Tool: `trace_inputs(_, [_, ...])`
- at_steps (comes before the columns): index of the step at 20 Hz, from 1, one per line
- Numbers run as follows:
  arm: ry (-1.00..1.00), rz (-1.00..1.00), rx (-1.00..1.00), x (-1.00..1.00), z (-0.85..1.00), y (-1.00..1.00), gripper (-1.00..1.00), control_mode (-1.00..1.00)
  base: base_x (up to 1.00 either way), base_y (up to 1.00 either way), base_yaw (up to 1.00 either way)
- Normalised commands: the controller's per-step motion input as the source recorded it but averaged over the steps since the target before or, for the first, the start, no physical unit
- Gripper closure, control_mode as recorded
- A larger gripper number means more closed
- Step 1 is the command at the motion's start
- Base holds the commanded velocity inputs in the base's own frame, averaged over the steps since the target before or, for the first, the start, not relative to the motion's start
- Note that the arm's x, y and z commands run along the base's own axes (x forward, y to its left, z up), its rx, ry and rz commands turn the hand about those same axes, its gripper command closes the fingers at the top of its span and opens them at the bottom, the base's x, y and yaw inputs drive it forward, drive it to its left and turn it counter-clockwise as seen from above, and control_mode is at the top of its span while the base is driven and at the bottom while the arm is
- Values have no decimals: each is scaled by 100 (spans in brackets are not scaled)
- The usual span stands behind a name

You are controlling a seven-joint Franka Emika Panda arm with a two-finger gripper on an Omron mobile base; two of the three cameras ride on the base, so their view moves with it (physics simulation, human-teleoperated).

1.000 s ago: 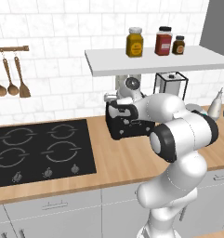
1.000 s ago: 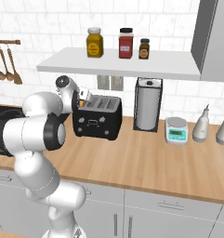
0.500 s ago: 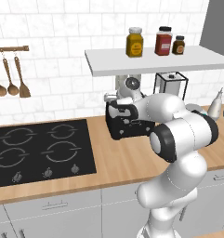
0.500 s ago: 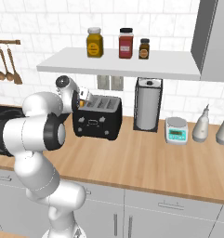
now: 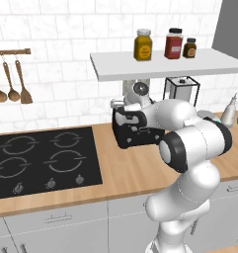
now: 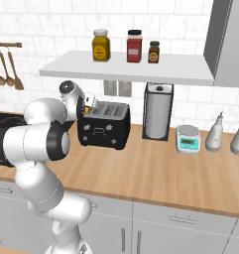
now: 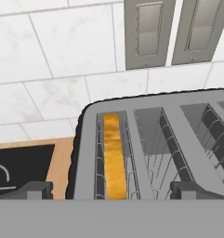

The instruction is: Start the toaster. Once the lever pops up, take the bread to the plate on the dining counter.

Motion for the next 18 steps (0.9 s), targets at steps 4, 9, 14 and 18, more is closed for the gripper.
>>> trace_inputs(4, [0,0,0,0,0,0,-100,-100,0,0,0])
trace_inputs(9, [0,0,0,0,0,0,-100,-100,0,0,0])
trace_inputs(14, [0,0,0,0,0,0,-100,-100,0,0,0])
trace_inputs(18, [0,0,0,0,0,0,-100,-100,0,0,0])
